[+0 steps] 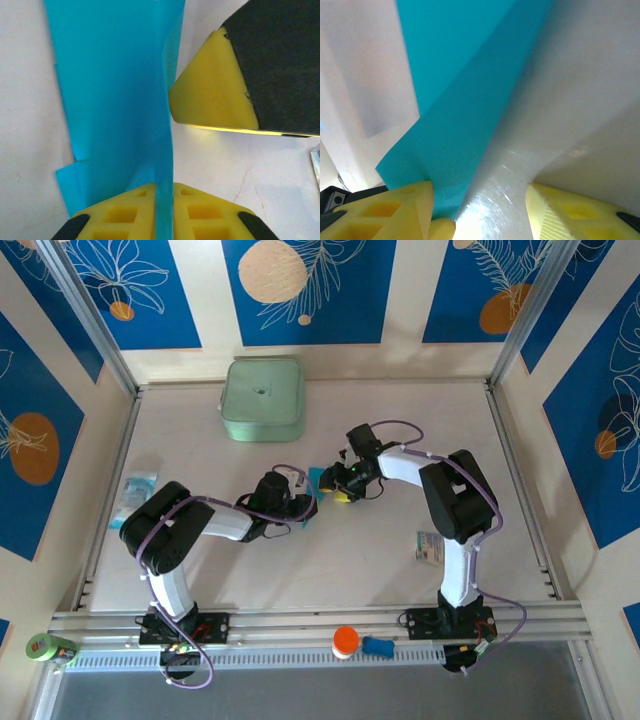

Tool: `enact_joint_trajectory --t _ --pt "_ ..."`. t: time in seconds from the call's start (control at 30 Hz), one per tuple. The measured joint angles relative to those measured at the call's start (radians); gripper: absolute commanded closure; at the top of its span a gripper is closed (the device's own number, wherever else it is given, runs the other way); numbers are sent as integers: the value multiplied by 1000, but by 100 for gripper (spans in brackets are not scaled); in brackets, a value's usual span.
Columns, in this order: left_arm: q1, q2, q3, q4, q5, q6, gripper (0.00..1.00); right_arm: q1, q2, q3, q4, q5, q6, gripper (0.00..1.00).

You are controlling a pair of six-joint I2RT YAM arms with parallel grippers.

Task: Fold a paper plane with a square sheet of paper (pick it up from the middle)
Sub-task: Fold the wing for the fifth time at the center of the table.

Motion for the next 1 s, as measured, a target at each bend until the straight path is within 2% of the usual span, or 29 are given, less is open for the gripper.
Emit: enact_joint_trajectory --t 0.23,0.5,0.8,1.0 --pt "4 3 -1 -3 4 -8 83 19 18 48 -63 37 -16 40" --pt "11 3 -1 -19 4 -5 89 22 21 56 -71 34 -20 40" --pt "30 2 -5 -19 14 5 96 -32 -19 -55 84 -76 -27 39" --pt "36 2 -24 15 37 -13 99 -39 -19 -57 107 -100 -75 41"
